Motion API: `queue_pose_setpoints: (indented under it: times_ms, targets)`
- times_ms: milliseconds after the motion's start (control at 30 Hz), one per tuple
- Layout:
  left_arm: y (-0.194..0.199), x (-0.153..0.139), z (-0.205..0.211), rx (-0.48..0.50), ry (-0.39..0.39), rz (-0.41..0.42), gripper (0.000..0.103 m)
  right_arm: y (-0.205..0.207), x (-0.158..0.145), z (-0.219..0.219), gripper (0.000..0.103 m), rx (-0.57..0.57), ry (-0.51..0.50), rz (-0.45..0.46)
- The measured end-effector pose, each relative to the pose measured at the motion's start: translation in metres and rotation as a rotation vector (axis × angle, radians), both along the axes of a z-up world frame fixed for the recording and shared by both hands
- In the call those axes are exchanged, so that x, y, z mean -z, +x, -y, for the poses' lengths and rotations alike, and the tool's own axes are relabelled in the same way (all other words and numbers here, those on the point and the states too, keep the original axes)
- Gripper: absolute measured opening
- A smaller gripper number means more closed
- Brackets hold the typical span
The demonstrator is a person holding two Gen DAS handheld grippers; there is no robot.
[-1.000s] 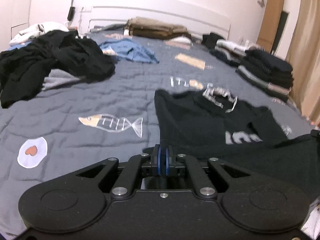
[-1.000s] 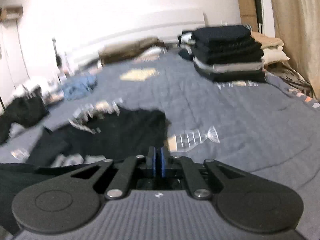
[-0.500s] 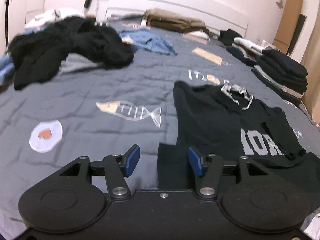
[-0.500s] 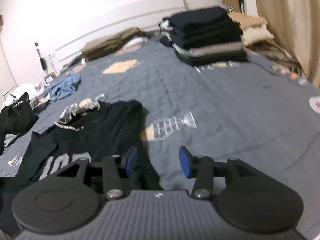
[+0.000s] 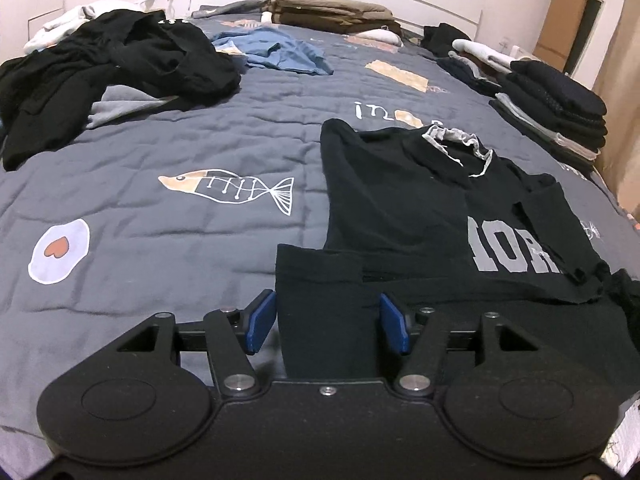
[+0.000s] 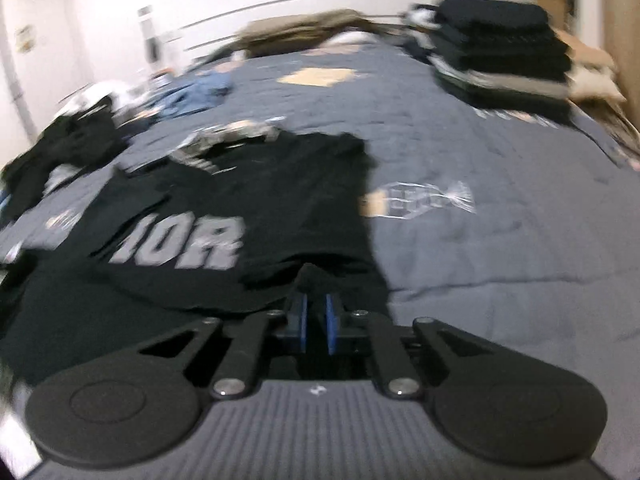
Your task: Fold clothes
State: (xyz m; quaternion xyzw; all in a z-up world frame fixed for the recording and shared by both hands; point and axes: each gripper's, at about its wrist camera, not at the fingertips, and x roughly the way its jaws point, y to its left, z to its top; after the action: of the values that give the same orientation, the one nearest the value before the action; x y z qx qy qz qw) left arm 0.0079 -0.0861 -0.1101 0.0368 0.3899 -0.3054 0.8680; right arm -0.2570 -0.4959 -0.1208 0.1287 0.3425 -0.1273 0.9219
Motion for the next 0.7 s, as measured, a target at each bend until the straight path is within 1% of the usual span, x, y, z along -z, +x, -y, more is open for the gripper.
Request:
queue_pose_setpoints:
  times_ms: [100, 133, 200, 267, 300, 367, 400, 433, 467, 500, 533, 600, 667, 700]
  targets:
    - [0.001, -0.001, 0.000, -0.012, -0.004, -0.006, 0.056, 0.000, -0.003, -0.020, 0.006, -0.163, -0.009, -0.004]
    - [0.001, -0.001, 0.000, -0.014, -0.008, -0.009, 0.056, 0.001, -0.003, -0.029, 0.006, -0.228, -0.020, -0.016]
    - [0.001, -0.002, 0.001, -0.011, -0.008, -0.008, 0.056, 0.004, 0.001, -0.043, 0.006, -0.332, 0.004, -0.062]
    - [0.000, -0.002, 0.003, -0.002, -0.004, -0.004, 0.056, 0.005, 0.002, -0.049, 0.010, -0.359, 0.007, -0.096]
    - [0.000, -0.002, 0.004, 0.002, -0.003, -0.004, 0.056, 0.004, 0.000, -0.049, 0.010, -0.363, 0.010, -0.096]
    - [-0.001, -0.003, 0.004, 0.005, -0.007, -0.003, 0.056, -0.001, -0.012, -0.040, 0.011, -0.335, 0.038, -0.040]
    - [-0.001, -0.003, 0.004, 0.003, -0.010, -0.002, 0.056, -0.005, -0.019, -0.031, 0.013, -0.303, 0.055, 0.005]
    - [-0.001, -0.004, 0.004, 0.001, -0.013, -0.002, 0.056, -0.009, -0.024, -0.019, 0.019, -0.243, 0.063, 0.041]
    - [-0.001, -0.004, 0.003, -0.002, -0.016, -0.005, 0.056, -0.014, -0.029, -0.007, 0.022, -0.182, 0.070, 0.077]
    - [0.000, -0.004, 0.003, -0.005, -0.018, -0.008, 0.056, -0.017, -0.030, 0.007, 0.027, -0.105, 0.069, 0.088]
    - [0.000, -0.004, 0.003, -0.007, -0.018, -0.011, 0.056, -0.020, -0.026, 0.020, 0.031, -0.042, 0.085, 0.079]
    - [0.001, -0.002, 0.003, -0.010, -0.012, -0.019, 0.057, -0.024, -0.018, 0.047, 0.033, 0.083, 0.119, 0.058]
    - [0.001, -0.001, 0.005, -0.011, 0.005, -0.019, 0.058, -0.021, -0.005, 0.065, 0.035, 0.152, 0.215, 0.017]
    - [0.001, 0.000, 0.006, -0.010, 0.012, -0.017, 0.059, -0.020, 0.000, 0.068, 0.036, 0.158, 0.243, 0.008]
